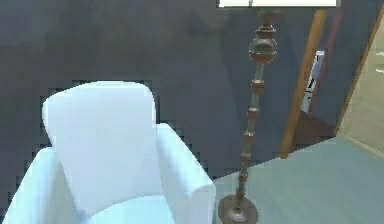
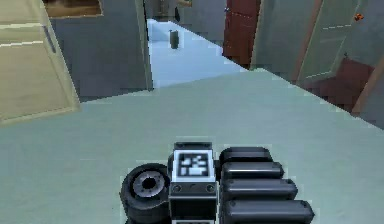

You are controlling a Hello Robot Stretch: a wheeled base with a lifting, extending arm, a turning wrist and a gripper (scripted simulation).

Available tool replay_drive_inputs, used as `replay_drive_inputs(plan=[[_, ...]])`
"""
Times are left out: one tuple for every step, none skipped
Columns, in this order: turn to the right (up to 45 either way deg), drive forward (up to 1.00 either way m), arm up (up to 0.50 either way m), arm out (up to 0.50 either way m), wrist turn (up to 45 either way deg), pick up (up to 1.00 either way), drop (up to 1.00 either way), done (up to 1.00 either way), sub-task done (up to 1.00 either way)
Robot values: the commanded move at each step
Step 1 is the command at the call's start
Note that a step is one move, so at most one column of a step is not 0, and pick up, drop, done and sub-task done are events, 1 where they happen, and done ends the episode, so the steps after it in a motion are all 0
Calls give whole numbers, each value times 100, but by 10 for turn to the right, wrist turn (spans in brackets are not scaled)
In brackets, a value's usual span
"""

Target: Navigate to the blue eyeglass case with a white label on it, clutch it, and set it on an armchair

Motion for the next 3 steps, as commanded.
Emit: replay_drive_inputs(plan=[[-390, 0, 0, 0, 0, 0, 0, 0, 0], [360, 0, 0, 0, 0, 0, 0, 0, 0], [-360, 0, 0, 0, 0, 0, 0, 0, 0]])
